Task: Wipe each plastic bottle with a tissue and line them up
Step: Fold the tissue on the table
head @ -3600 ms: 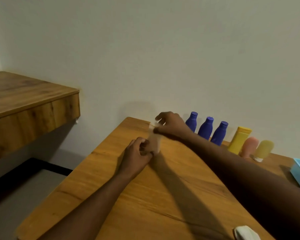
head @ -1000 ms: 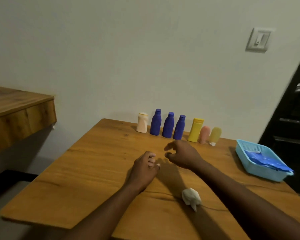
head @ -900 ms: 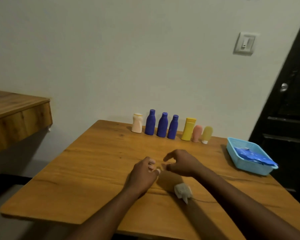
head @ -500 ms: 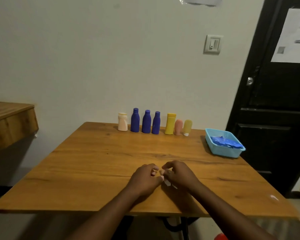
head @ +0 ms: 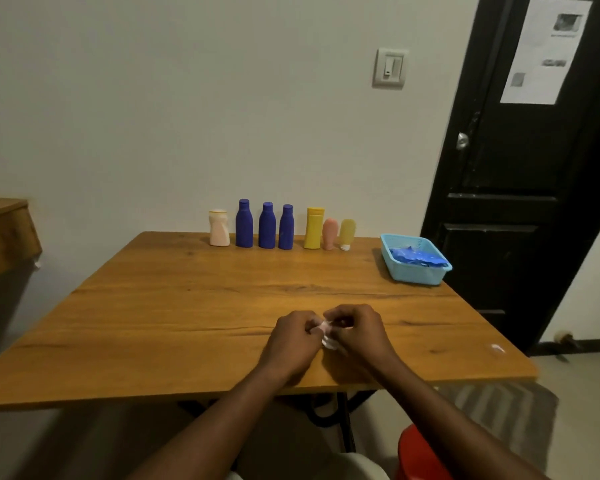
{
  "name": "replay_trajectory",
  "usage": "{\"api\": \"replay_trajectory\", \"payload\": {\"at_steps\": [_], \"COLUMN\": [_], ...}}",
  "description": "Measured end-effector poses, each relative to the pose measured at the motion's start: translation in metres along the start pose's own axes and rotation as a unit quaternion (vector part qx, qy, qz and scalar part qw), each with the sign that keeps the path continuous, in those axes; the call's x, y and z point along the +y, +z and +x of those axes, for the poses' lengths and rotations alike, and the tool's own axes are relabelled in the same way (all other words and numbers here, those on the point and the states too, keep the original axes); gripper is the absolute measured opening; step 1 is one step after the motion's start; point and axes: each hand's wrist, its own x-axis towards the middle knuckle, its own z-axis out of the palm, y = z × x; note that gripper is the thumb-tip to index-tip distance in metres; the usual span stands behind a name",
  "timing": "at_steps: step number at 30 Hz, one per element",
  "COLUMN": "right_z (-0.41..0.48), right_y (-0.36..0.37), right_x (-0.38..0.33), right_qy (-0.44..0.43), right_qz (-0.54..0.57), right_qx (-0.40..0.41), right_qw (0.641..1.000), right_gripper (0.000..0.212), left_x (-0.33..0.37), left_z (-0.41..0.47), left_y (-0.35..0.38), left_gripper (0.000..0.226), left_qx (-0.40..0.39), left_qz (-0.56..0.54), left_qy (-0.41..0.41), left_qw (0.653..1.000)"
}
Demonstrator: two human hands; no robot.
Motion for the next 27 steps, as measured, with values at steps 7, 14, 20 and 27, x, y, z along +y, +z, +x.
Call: {"api": "replay_trajectory", "payload": {"at_steps": [7,14,20,27], "right_z": [-0.028,-0.076,-0.134,-0.182], "right_y": [-0.058,-0.116,-0.143,-0.151], "right_x": [0.008,0.043,0.092,0.147], "right_qy": [0.027,0.068,0.085,0.145], "right_qz": [0.101,0.115,0.118,0.112], "right_qx": [0.094,0.153,0.157,0.097], "right_qw": [0.990,0.979,0.977,0.978], "right_gripper": [0.022,0.017,0.013,0.033], "left_x": [0.050,0.088,0.088,0.068], "left_z": [-0.003,-0.023,-0.054,-0.068], "left_y": [0.042,0.112,0.174,0.238], "left_gripper": [0.017,0.024,0.016,0.008], "left_qx": [-0.031,-0.063,-0.099,-0.151], "left_qz": [-0.231,-0.303,-0.283,-0.179], "left_qy": [-0.022,-0.019,0.043,0.084], "left_qw": [0.972,0.951,0.953,0.969]}}
